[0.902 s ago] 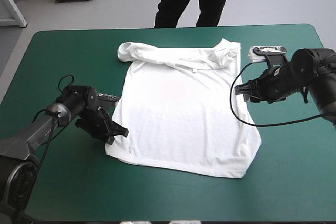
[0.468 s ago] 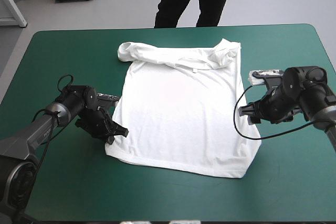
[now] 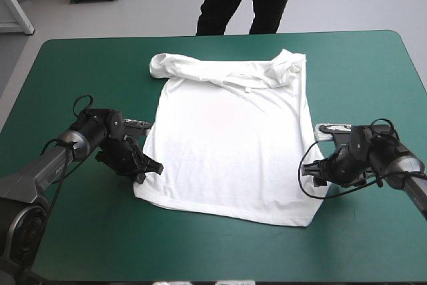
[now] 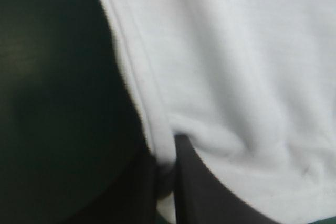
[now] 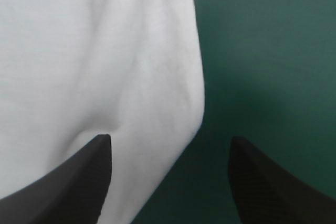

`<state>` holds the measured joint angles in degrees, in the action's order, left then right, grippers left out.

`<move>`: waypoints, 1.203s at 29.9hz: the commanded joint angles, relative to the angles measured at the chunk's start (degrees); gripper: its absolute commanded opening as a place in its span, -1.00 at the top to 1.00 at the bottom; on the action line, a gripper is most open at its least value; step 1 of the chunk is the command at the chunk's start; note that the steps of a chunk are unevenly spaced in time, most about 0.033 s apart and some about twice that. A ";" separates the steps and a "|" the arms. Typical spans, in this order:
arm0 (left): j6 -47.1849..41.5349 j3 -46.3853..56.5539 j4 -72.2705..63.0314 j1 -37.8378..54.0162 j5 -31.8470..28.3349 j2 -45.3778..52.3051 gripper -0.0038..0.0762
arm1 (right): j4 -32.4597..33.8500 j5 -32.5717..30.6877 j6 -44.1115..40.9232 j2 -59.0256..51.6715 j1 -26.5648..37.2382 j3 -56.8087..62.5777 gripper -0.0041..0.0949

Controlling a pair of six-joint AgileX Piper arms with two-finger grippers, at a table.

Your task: Fold the cloth

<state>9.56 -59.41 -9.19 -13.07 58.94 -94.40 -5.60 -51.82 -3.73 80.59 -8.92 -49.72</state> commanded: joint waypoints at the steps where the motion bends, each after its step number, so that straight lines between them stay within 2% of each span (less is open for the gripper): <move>1: 0.23 0.10 -0.51 -0.12 -3.63 -0.16 0.93 | -0.49 2.73 0.37 0.27 0.21 -0.39 -0.30; 7: 0.33 0.10 -0.65 -0.12 -3.63 -0.16 0.93 | -2.11 3.63 0.50 5.02 0.21 -0.39 -0.30; 8: 0.33 0.10 -0.78 -0.12 -3.63 -0.16 0.93 | -3.11 3.49 0.79 6.08 0.21 -0.39 -0.24; 10: 0.33 0.10 -0.89 -0.12 -3.63 -0.16 0.93 | -5.19 3.21 0.93 7.33 0.21 -0.39 -0.06; 13: 0.33 0.10 -1.83 -0.12 -3.63 -0.16 0.93 | -8.55 3.14 2.82 7.89 0.00 -0.39 0.42; 14: 0.33 0.10 -1.83 -0.12 -3.63 -0.16 0.93 | -9.32 3.14 3.73 7.89 -0.40 -0.39 0.65; 16: 0.33 0.10 -2.24 -0.12 -3.63 -0.16 0.93 | -10.56 2.82 4.93 7.89 -0.52 -0.39 0.93; 21: 0.33 -0.15 -3.11 -0.12 -2.99 1.14 0.93 | -11.52 0.52 5.98 7.68 -0.52 -1.19 0.95; 27: 0.33 -4.78 -3.53 -0.12 -0.90 7.27 0.93 | -11.30 -4.01 7.01 4.69 -0.52 -7.44 0.95; 36: -0.90 -20.78 -3.27 -0.12 0.81 17.45 0.93 | -10.63 -8.94 7.02 -3.69 -0.52 -28.09 0.95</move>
<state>9.36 -73.84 -11.38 -13.00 60.51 -81.52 -15.69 -59.92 2.36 80.79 -9.55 -70.01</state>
